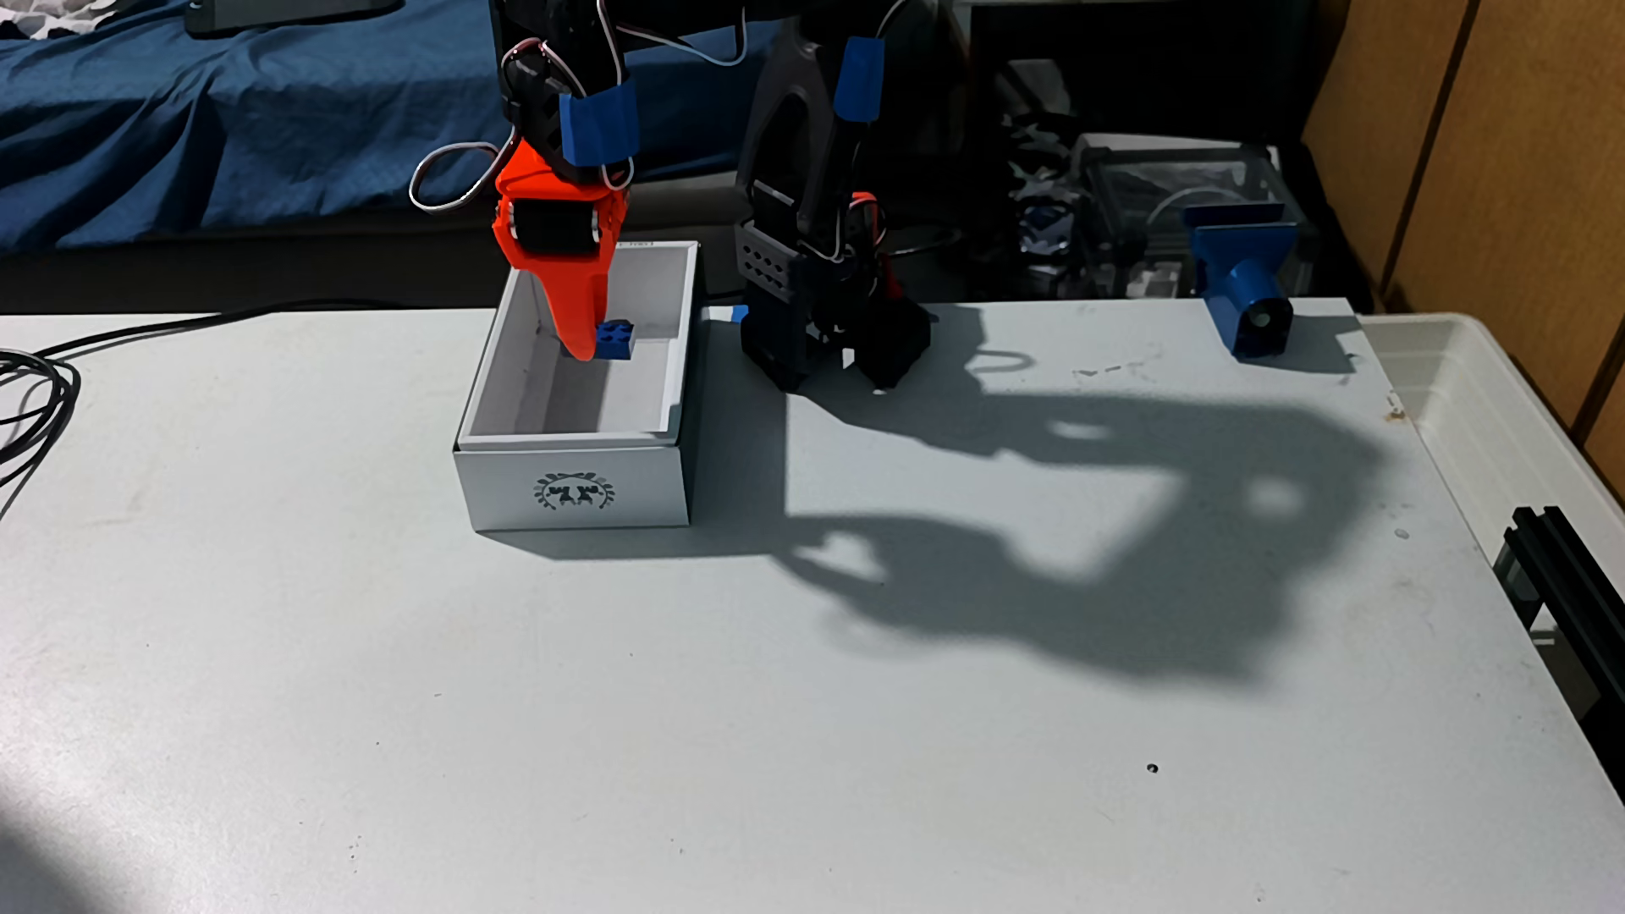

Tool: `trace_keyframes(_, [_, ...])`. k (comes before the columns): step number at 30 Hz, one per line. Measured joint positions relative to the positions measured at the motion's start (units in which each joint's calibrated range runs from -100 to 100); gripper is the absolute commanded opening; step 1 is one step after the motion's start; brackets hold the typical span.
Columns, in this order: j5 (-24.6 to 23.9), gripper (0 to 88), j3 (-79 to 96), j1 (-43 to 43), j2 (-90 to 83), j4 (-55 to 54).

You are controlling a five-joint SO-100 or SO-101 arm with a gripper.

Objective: Grab the blue brick and place in box

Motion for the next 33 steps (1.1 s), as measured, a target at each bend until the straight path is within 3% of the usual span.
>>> trace_keyframes(16, [4.84, 1.4, 21.28, 6.79, -10.81, -11.68])
trace_keyframes(25, [4.95, 21.2, 21.64, 8.86, -11.57, -12.74])
trace_keyframes(33, [4.95, 23.0, 20.21, 9.08, -11.57, -11.24])
